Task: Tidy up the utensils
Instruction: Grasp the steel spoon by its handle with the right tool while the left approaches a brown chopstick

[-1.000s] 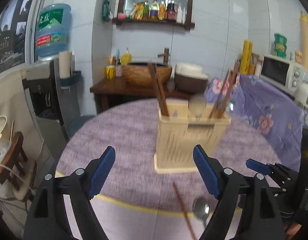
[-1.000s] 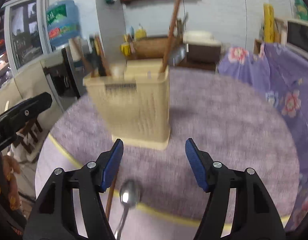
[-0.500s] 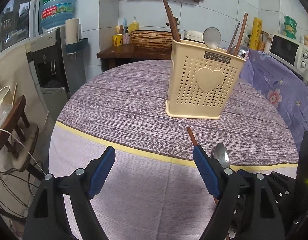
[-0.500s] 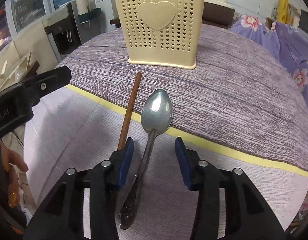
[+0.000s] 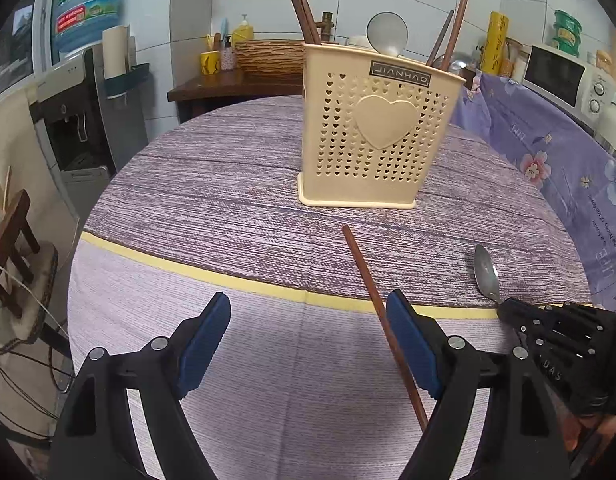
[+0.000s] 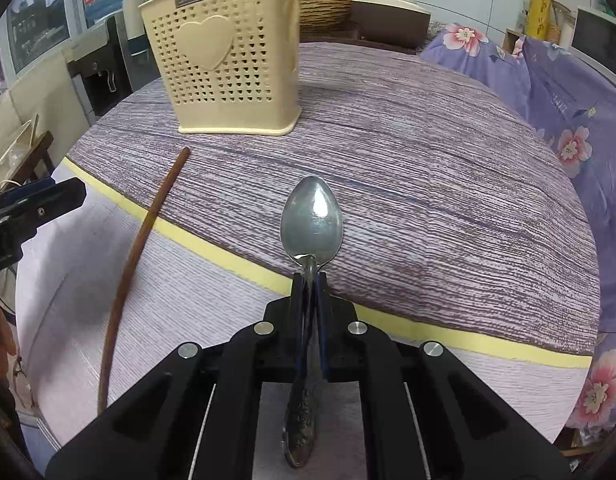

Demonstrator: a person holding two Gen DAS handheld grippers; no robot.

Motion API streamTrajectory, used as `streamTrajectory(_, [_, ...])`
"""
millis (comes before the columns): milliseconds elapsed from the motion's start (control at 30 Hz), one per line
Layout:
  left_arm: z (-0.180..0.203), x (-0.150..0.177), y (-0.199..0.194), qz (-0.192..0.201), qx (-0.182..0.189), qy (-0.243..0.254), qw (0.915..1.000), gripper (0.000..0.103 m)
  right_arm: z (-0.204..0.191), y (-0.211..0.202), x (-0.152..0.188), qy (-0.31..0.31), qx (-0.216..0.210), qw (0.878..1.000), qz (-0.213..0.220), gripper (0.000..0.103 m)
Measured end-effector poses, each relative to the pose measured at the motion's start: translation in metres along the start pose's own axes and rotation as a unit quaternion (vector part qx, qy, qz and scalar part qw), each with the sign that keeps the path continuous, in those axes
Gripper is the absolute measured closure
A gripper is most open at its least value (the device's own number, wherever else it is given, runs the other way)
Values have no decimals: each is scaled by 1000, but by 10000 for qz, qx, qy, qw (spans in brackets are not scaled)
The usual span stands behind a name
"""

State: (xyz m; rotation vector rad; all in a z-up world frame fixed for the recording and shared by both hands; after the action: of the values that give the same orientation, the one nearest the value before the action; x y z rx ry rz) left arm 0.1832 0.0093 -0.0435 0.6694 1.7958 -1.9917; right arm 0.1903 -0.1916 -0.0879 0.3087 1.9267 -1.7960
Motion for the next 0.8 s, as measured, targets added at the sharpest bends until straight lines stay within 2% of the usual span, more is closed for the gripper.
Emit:
streamTrajectory(100, [5, 1, 3, -65, -1, 52, 10000, 24, 4, 0, -2, -25, -80, 10000, 12, 88])
streamTrajectory(133, [7, 1, 5, -97, 6, 81, 9999, 24, 3, 0, -3, -26, -53, 10000, 10, 74])
streamTrajectory(167, [9, 0, 6, -121, 7, 104, 9999, 24, 3, 0, -5, -24, -37, 10000, 2, 50])
streamTrajectory(200, [10, 1, 7, -166, 8, 134, 9998, 24, 2, 0, -6, -11, -34, 10000, 26, 42])
streamTrajectory(233, [10, 1, 9, -208, 18, 152, 9997, 24, 2, -2, -6, 5, -32, 9999, 104, 40])
streamTrajectory(300, [11, 1, 12, -290, 11, 151, 9995, 24, 2, -2, -11, 15, 8, 9999, 153, 40])
streamTrajectory(633, [24, -5, 26, -471, -49, 318, 9984, 26, 7, 23, -43, 81, 144, 9998, -141, 41])
streamTrajectory(767, [30, -11, 34, -549, 8, 322, 9980, 35, 9, 26, -49, 114, 170, 9997, -141, 54])
streamTrajectory(800, [33, -14, 39, -589, -1, 347, 9977, 40, 10, 26, -50, 116, 178, 9997, -140, 56])
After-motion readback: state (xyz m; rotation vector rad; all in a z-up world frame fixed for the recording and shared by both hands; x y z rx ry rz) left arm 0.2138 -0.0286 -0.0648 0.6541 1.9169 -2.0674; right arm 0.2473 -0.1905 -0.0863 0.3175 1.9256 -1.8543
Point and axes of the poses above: each gripper's, at about its wrist camera, not at the fingertips, and y roughly the way its jaws point, z to its right, x to its underside, the point moved 2 cm from there along y, roughly the way its jaws point, and after that the axes turned 10 degrees about -z, right-handed, at the moved point
